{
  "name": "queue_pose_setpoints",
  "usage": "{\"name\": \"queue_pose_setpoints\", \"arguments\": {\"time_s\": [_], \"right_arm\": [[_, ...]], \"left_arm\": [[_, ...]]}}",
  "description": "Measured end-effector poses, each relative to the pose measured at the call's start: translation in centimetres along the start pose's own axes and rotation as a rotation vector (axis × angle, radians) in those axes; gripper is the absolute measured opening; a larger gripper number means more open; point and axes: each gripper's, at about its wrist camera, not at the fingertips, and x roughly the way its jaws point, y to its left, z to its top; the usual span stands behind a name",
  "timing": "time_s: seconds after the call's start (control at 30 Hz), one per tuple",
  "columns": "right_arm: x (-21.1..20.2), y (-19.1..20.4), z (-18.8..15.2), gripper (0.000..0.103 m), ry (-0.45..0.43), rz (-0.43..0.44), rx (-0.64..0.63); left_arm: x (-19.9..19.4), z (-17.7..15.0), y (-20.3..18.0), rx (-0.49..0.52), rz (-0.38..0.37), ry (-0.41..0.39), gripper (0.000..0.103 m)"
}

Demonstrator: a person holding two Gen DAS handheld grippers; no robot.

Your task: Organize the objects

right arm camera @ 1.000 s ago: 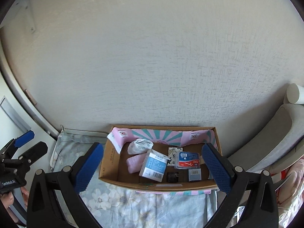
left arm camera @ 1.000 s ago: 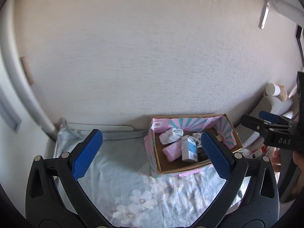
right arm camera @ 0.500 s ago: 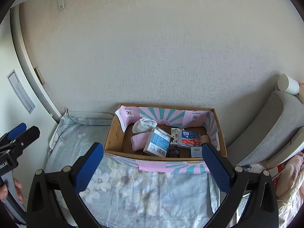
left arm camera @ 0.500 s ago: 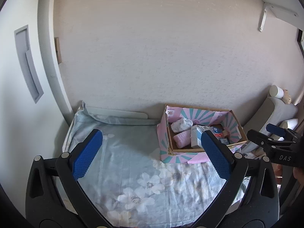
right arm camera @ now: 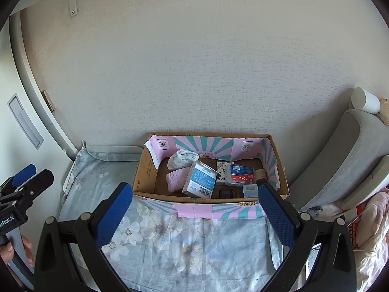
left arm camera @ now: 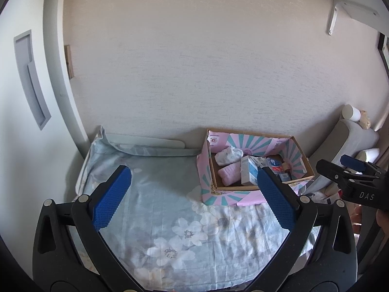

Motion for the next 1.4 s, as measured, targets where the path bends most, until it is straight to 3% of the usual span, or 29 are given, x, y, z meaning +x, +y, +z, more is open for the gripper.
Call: {"name": "queue_pose_setpoints", "arguments": {"time_s": [1.4], "right_arm": [[0.2, 0.6, 0.6, 0.103, -0.011, -0.090, 0.048]], "left_arm": [[1.1, 1.2, 0.4, 0.055, -0.049, -0.006, 0.103]]}}
